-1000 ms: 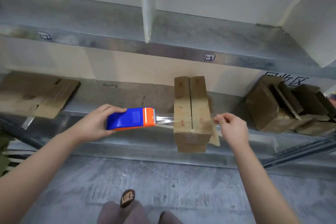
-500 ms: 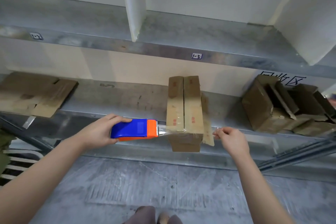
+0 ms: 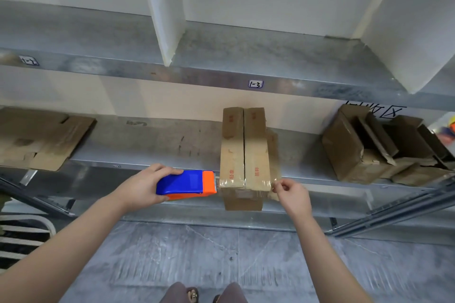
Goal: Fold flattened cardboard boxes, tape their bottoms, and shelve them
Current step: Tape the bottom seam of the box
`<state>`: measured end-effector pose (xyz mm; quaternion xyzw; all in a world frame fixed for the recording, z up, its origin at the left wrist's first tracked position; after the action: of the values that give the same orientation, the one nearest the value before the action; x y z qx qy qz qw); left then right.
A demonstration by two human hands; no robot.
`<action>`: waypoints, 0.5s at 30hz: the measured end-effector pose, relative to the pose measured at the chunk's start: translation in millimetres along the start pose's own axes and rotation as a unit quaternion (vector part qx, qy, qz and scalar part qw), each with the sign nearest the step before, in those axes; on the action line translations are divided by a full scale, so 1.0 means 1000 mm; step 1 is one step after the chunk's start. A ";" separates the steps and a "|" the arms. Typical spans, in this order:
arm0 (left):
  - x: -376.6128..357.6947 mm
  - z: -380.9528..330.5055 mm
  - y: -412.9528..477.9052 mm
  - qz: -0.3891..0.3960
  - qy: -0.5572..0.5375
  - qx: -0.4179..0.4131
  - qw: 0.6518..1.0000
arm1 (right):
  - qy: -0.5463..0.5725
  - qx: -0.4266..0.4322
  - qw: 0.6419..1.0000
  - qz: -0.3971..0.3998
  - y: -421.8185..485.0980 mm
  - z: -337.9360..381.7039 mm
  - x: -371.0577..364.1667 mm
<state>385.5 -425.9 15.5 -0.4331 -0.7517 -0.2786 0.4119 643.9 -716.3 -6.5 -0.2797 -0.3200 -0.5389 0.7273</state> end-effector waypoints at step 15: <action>0.012 -0.024 0.009 -0.016 0.111 -0.005 0.994 | 0.095 0.023 0.995 -0.019 -0.013 0.007 -0.007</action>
<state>398.9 -434.7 38.7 -0.3899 -0.7067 -0.3354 0.4859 628.4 -709.9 -6.4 -0.2046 -0.2669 -0.5691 0.7504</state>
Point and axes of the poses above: each hand's wrist, its own y-axis towards the middle knuckle, its own x-axis out of the back of the hand, z = x × y, the point moved 8 cm from there along y, towards the middle knuckle, and after that the axes turned 14 degrees about -z, right-handed, at the moved point
